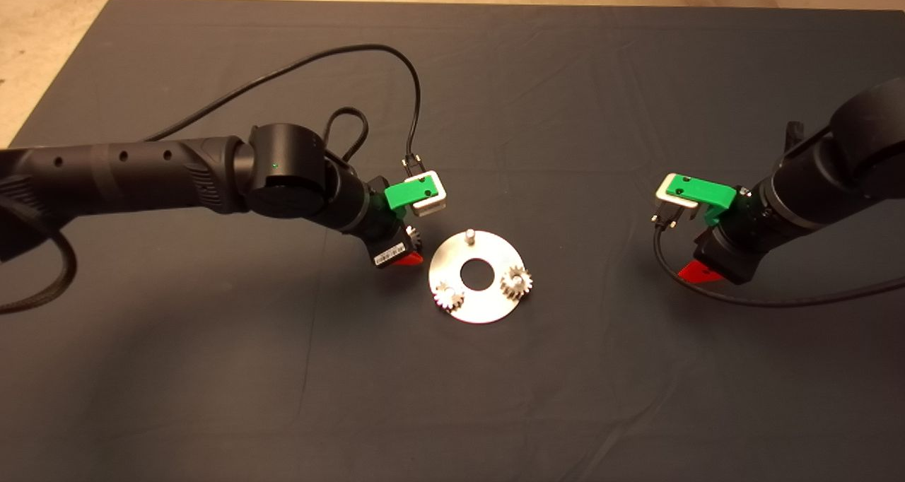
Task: Install three planetary gears onto the carrier pins
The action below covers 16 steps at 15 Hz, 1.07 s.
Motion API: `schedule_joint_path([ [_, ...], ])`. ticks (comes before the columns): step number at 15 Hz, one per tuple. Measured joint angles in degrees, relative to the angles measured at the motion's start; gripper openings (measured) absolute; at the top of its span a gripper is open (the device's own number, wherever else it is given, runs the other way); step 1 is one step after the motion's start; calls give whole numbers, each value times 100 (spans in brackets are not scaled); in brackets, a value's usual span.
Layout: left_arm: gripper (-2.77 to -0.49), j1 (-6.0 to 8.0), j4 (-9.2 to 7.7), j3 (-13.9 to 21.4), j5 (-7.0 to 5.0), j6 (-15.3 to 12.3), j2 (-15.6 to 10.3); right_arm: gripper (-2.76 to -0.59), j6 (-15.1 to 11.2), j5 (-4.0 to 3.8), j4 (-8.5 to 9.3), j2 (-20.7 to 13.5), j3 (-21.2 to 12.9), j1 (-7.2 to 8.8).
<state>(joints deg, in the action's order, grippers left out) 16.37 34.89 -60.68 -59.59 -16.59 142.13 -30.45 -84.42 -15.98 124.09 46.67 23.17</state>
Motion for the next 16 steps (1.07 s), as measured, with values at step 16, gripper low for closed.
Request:
schedule_joint_path([
  [16, -136, -20, 0, -11, 629, 0, -183, -162, 2, -150, 0, 2, 0, 0],
])
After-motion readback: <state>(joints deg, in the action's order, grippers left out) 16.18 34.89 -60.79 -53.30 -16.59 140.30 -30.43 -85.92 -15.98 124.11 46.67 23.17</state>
